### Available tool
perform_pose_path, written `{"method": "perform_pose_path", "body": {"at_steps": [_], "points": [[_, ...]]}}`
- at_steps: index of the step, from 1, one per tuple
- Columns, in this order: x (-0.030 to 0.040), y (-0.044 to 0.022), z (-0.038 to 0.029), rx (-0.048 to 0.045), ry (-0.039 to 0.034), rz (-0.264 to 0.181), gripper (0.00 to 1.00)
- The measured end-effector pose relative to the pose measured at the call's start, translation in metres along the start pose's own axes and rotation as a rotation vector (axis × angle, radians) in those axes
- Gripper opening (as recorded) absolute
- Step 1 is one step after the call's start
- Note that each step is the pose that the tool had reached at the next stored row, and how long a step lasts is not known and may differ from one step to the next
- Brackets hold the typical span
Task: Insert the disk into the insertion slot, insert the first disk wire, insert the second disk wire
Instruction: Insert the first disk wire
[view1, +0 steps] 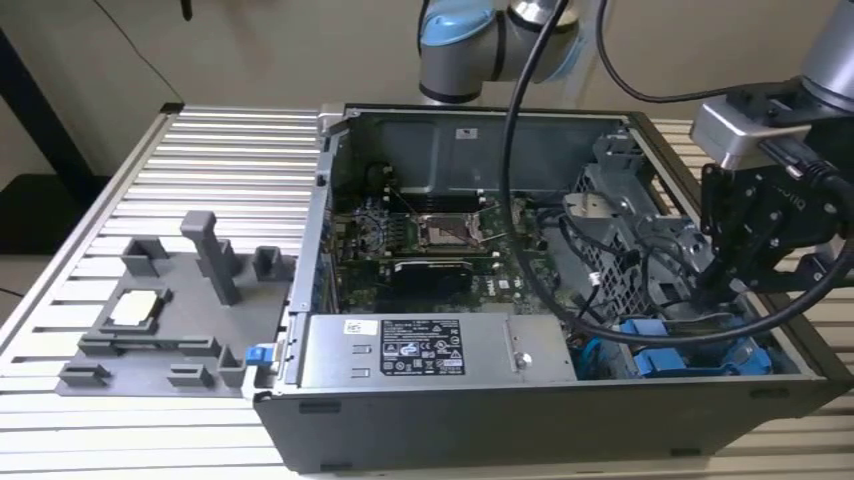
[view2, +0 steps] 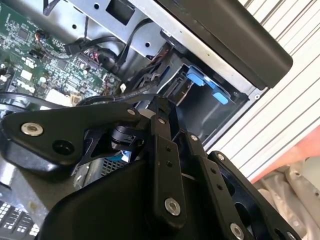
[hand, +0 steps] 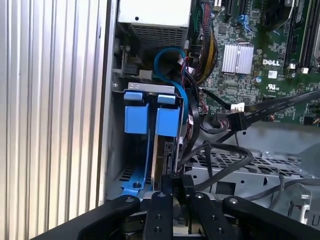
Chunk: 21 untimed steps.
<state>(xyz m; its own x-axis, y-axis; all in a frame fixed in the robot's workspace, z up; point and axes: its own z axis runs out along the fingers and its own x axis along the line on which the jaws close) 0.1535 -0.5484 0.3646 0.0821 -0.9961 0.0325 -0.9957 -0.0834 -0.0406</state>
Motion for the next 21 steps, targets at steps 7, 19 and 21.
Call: {"method": "perform_pose_path", "body": {"at_steps": [7,19,21], "points": [[0.0139,0.0001,0.0056,-0.0049,-0.0032,0.003,0.19],[0.0164,-0.0097,0.0142,-0.0366,-0.0349,0.008,0.19],[0.0164,-0.0105,0.0162,-0.0417,-0.0367,0.008,0.19]]}}
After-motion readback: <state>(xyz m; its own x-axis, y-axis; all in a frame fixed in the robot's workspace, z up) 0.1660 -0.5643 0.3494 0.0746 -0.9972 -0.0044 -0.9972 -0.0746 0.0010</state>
